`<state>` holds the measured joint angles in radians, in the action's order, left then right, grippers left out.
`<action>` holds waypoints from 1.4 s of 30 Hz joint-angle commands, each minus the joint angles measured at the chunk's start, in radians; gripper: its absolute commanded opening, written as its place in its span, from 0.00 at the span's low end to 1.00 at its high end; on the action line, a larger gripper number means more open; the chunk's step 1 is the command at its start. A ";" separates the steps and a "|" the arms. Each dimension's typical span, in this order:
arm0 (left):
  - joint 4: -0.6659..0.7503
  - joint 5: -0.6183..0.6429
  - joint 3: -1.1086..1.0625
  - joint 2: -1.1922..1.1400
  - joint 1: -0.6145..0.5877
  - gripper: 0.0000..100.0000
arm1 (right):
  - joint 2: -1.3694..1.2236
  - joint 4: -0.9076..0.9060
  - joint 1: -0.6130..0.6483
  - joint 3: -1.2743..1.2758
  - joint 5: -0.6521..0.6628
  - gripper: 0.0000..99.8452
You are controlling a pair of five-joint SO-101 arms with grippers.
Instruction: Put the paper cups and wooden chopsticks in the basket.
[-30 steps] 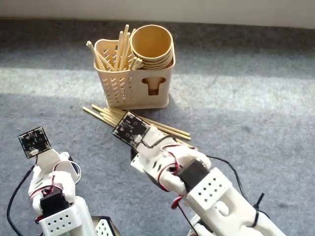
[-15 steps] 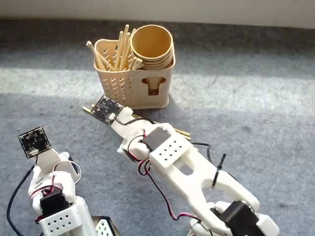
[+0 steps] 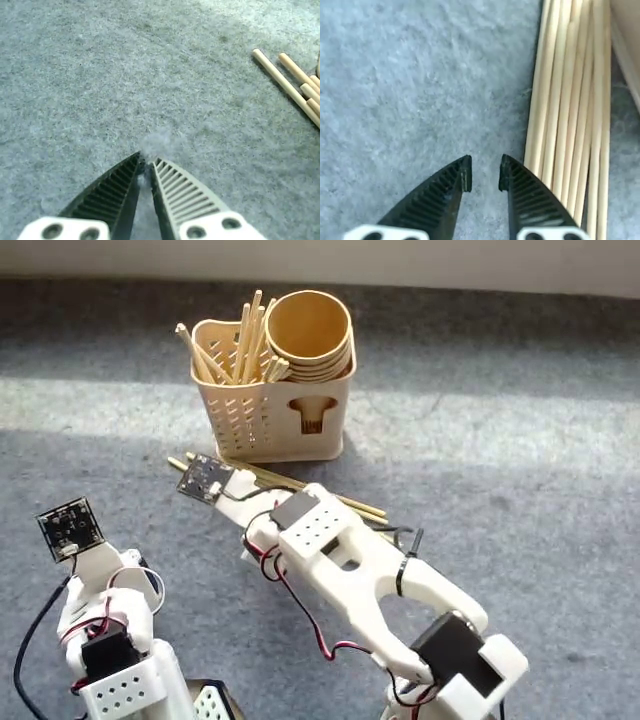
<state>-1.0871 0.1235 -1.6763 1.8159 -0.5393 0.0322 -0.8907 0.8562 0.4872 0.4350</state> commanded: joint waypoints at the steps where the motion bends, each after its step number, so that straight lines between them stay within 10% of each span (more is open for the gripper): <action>1: 0.000 -0.009 -0.019 0.008 -0.016 0.01 | -0.022 0.015 -0.051 -0.076 0.008 0.11; 42: -0.002 -0.009 -0.019 0.008 -0.016 0.01 | -0.180 0.031 -0.140 -0.113 0.009 0.02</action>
<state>-1.0871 0.1235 -1.6763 1.8159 -0.5393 -0.1580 -0.8370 0.7242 0.4012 0.4350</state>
